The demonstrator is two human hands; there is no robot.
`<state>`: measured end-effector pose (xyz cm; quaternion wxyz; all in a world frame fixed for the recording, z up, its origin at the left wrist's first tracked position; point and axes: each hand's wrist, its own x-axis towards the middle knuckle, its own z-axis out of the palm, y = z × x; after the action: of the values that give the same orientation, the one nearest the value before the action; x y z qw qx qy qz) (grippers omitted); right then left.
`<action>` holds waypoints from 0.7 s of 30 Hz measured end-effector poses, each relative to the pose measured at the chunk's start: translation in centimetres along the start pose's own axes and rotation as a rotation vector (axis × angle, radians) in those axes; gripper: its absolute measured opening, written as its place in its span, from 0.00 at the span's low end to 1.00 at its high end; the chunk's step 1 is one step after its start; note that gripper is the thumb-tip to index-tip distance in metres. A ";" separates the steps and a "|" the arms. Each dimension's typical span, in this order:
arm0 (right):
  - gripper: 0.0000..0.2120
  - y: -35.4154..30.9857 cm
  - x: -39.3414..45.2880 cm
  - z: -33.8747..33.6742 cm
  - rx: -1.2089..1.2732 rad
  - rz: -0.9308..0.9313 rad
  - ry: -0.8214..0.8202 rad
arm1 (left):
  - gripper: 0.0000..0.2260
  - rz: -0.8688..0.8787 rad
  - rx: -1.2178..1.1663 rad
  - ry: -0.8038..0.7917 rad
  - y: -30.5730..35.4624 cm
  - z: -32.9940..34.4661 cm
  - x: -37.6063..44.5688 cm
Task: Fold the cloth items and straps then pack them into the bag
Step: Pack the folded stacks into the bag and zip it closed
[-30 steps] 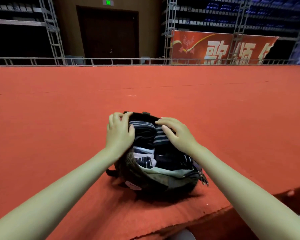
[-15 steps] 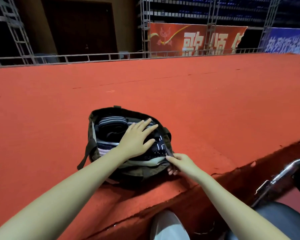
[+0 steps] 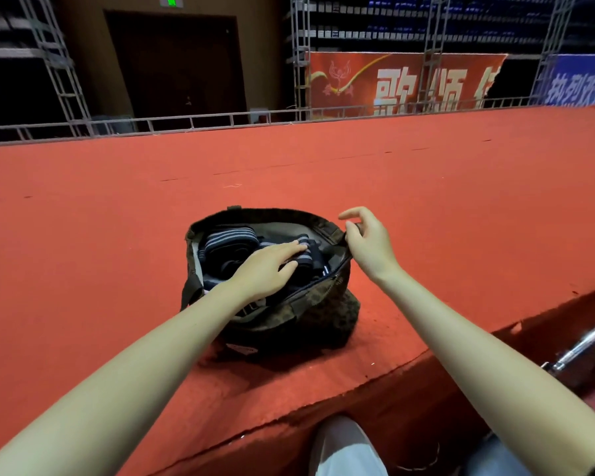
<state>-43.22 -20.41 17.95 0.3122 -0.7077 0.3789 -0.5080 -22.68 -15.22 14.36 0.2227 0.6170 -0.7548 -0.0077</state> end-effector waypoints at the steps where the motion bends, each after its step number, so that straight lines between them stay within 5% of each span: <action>1: 0.10 -0.7 0.4 0.0 -0.010 -0.041 -0.023 | 0.19 -0.008 -0.002 -0.004 -0.1 -0.1 0.1; 11: 0.13 -7.1 4.9 2.9 0.192 -0.095 -0.052 | 0.20 -0.103 0.100 -0.144 -0.6 -0.9 1.8; 14: 0.13 -5.1 5.1 3.4 0.216 -0.002 0.024 | 0.22 -0.136 -0.122 -0.126 -1.0 -1.4 0.5; 21: 0.12 1.8 2.6 2.1 0.084 0.192 -0.019 | 0.28 0.302 0.194 0.021 -0.5 -1.8 -8.3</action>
<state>-41.13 -23.38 17.14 0.3926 -0.6592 0.4204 -0.4843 -20.43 -7.07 13.10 0.1688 0.5153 -0.8336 0.1051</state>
